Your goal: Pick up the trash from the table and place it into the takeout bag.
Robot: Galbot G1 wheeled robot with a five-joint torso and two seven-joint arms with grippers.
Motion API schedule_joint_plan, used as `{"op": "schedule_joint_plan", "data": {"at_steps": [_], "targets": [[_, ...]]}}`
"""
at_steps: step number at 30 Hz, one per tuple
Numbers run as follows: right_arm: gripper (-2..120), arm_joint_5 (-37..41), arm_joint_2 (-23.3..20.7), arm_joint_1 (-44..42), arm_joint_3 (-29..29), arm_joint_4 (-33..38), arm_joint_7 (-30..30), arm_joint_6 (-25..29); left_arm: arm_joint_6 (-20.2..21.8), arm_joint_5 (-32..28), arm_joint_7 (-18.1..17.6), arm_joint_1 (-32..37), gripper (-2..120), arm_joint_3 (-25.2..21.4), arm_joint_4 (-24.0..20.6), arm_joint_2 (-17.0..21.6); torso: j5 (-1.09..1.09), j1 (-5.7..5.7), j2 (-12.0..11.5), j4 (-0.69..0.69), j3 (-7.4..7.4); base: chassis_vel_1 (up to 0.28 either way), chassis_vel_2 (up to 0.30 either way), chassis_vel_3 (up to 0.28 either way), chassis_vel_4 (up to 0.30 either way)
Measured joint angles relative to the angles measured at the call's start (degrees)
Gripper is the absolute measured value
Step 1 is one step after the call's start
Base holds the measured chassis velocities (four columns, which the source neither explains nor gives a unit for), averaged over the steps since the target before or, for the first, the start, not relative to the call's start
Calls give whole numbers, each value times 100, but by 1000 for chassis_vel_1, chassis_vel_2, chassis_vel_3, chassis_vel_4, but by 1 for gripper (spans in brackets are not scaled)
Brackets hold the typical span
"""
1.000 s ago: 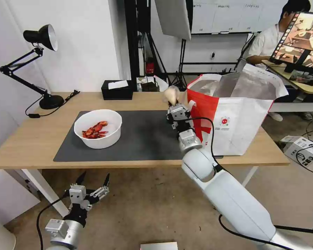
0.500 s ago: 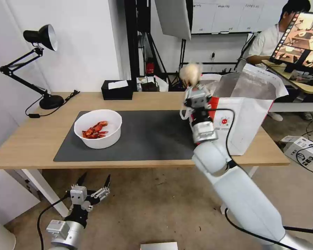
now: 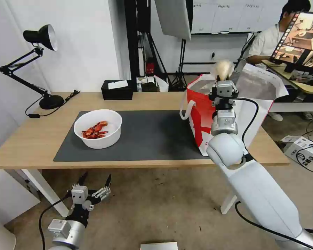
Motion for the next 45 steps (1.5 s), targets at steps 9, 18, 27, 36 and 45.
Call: {"op": "schedule_joint_plan", "data": {"at_steps": [9, 18, 27, 36, 45], "targets": [[58, 568, -61, 158, -6, 40, 180, -218, 11, -12, -4, 13, 100, 15, -6, 3, 0, 0, 0, 0, 0, 0, 0, 0, 0], [92, 696, -163, 222, -9, 31, 177, -222, 18, -21, -9, 1, 100, 37, -5, 7, 0, 0, 0, 0, 0, 0, 0, 0, 0], [100, 726, -186, 212, -19, 43, 157, -222, 23, -26, -16, -1, 100, 49, -20, 22, 0, 0, 0, 0, 0, 0, 0, 0, 0], [100, 802, -219, 187, -30, 149, 147, -179, 29, -30, -26, 24, 100, 26, -85, 29, 0, 0, 0, 0, 0, 0, 0, 0, 0], [100, 1936, -522, -244, 34, 722, -827, 744, 30, -30, -29, 48, 100, 4, -115, 12, -1, 0, 0, 1, 0, 0, 0, 0, 0]]}}
